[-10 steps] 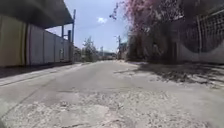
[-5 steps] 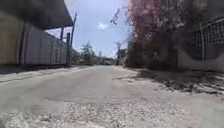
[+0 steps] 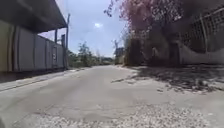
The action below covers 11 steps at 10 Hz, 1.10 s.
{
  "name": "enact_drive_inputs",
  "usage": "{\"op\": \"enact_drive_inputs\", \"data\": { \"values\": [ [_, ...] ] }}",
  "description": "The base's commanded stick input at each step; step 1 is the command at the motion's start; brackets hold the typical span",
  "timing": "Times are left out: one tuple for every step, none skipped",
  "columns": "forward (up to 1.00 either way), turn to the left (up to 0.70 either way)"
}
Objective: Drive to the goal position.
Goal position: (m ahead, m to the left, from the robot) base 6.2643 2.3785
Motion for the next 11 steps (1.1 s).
{"op": "enact_drive_inputs", "data": {
  "values": [
    [0.70,0.00],
    [0.70,0.00],
    [0.70,0.00],
    [0.70,0.00],
    [0.70,0.00],
    [0.70,0.00],
    [0.70,0.00],
    [0.70,0.00],
    [0.70,0.00],
    [0.70,0.00],
    [0.70,0.00]
  ]
}}
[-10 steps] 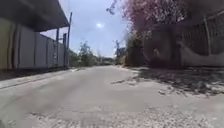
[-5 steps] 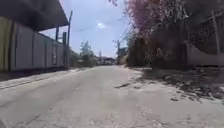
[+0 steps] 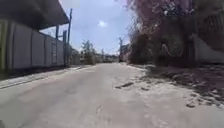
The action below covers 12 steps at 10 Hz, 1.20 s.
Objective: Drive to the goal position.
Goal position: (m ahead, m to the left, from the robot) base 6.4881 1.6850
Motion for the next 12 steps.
{"op": "enact_drive_inputs", "data": {
  "values": [
    [0.70,0.00],
    [0.70,0.00],
    [0.70,0.00],
    [0.70,0.00],
    [0.70,0.00],
    [0.70,0.00],
    [0.70,0.00],
    [0.70,0.00],
    [0.70,0.00],
    [0.70,0.00],
    [0.70,0.00],
    [0.00,0.00]
  ]
}}
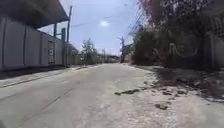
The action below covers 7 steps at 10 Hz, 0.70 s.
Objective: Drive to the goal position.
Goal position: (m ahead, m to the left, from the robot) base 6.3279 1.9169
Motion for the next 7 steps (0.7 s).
{"op": "enact_drive_inputs", "data": {
  "values": [
    [0.00,0.00],
    [0.00,0.00],
    [0.00,0.00],
    [0.00,0.00],
    [0.00,0.00],
    [0.00,0.00],
    [0.00,0.00]
  ]
}}
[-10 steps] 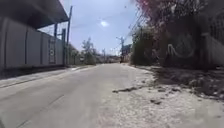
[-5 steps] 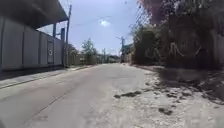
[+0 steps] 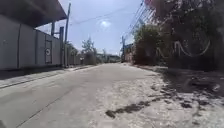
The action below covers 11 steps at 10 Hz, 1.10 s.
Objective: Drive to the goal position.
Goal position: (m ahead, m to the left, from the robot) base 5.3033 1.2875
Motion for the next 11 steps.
{"op": "enact_drive_inputs", "data": {
  "values": [
    [0.00,0.00],
    [0.11,0.00],
    [0.62,0.00],
    [0.69,0.00],
    [0.70,0.00],
    [0.70,0.00],
    [0.70,0.00],
    [0.70,0.00],
    [0.70,0.00],
    [0.70,0.00],
    [0.70,0.00]
  ]
}}
